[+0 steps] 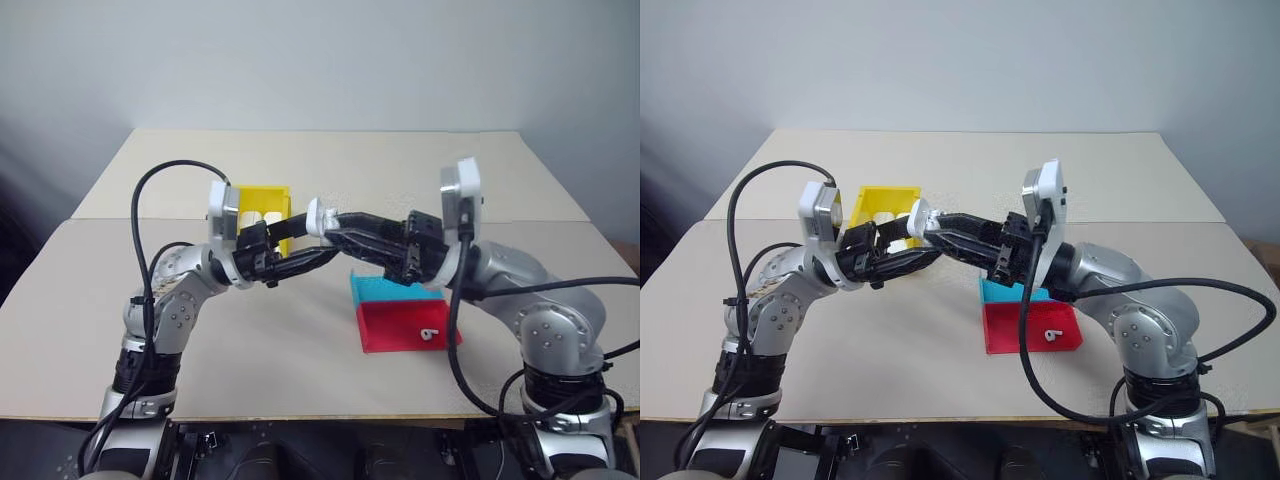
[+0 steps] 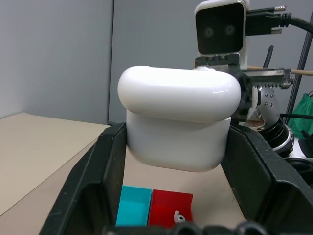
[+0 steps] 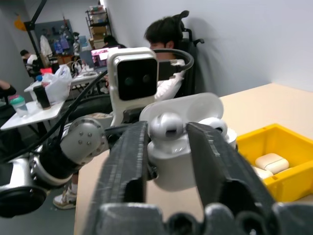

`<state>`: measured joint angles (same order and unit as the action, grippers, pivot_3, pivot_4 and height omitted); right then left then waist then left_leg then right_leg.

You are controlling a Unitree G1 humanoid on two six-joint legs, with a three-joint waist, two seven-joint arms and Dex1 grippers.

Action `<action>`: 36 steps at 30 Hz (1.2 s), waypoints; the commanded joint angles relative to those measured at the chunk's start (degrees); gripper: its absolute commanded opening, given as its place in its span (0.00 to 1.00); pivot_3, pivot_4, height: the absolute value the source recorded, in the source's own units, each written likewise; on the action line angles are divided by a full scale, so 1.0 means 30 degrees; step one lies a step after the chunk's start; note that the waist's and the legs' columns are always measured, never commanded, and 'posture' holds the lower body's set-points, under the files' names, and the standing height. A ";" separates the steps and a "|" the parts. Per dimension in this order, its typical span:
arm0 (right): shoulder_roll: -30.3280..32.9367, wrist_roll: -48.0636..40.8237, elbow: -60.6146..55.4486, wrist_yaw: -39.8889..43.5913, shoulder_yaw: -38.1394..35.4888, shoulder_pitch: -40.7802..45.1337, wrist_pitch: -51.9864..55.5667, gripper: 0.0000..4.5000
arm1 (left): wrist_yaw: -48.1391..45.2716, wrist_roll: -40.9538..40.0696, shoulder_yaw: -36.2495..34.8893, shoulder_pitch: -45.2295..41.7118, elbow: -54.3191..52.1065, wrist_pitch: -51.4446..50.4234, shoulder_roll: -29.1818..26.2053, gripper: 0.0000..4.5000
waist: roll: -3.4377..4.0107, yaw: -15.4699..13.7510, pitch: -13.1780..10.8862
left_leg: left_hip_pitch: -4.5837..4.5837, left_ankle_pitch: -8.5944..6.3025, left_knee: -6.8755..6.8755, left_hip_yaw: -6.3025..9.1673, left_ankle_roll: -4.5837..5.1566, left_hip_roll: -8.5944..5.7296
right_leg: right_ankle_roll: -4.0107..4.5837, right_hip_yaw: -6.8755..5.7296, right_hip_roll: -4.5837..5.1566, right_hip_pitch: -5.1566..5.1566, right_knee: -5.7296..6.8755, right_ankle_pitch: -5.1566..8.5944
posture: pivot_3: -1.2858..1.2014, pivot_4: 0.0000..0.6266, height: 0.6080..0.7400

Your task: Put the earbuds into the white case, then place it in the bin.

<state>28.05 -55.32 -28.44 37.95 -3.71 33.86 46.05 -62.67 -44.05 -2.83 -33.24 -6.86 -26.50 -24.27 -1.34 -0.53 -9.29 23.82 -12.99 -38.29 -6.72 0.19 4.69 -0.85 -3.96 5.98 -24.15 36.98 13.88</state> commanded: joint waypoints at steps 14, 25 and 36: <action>0.4197 -0.1558 -0.0556 0.2757 -0.2258 0.0724 -0.0474 0.61 | -0.0023 0.0708 0.0072 -0.0301 -0.0275 0.0821 0.0191 0.61 | -0.0004 -0.0001 -0.0002 | 0.0006 -0.0010 -0.0004 0.0003 0.0016 -0.0005 | -0.0001 -0.0005 0.0005 0.0007 -0.0021 0.0000 | 0.52 0.24 1.00; 0.5501 0.7775 0.2045 0.3844 0.5937 0.7589 -0.0949 0.00 | 0.5297 0.6741 0.2349 -0.1947 0.2276 0.2938 0.2857 0.61 | -0.0003 -0.0022 -0.0001 | 0.0027 -0.0012 -0.0010 -0.0006 0.0020 0.0000 | -0.0001 0.0000 -0.0005 -0.0021 -0.0016 0.0000 | 0.52 0.24 1.00; 0.5224 1.3021 0.4464 0.3668 0.7530 0.8092 -0.1591 0.00 | 0.5058 0.6677 0.2013 -0.0875 0.0819 0.3167 0.2654 0.61 | -0.0002 -0.0049 -0.0001 | 0.0109 -0.0011 -0.0084 -0.0009 0.0019 0.0004 | -0.0003 -0.0026 0.0009 -0.0067 -0.0005 -0.0001 | 0.52 0.24 1.00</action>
<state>42.59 -17.27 -16.13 49.85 22.88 58.45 40.41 -47.37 -22.42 5.26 -35.48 -0.35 -18.45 -15.79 -1.34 -0.68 -9.29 24.16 -13.04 -38.56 -6.75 0.26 4.70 -0.86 -4.04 6.00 -24.34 36.96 13.88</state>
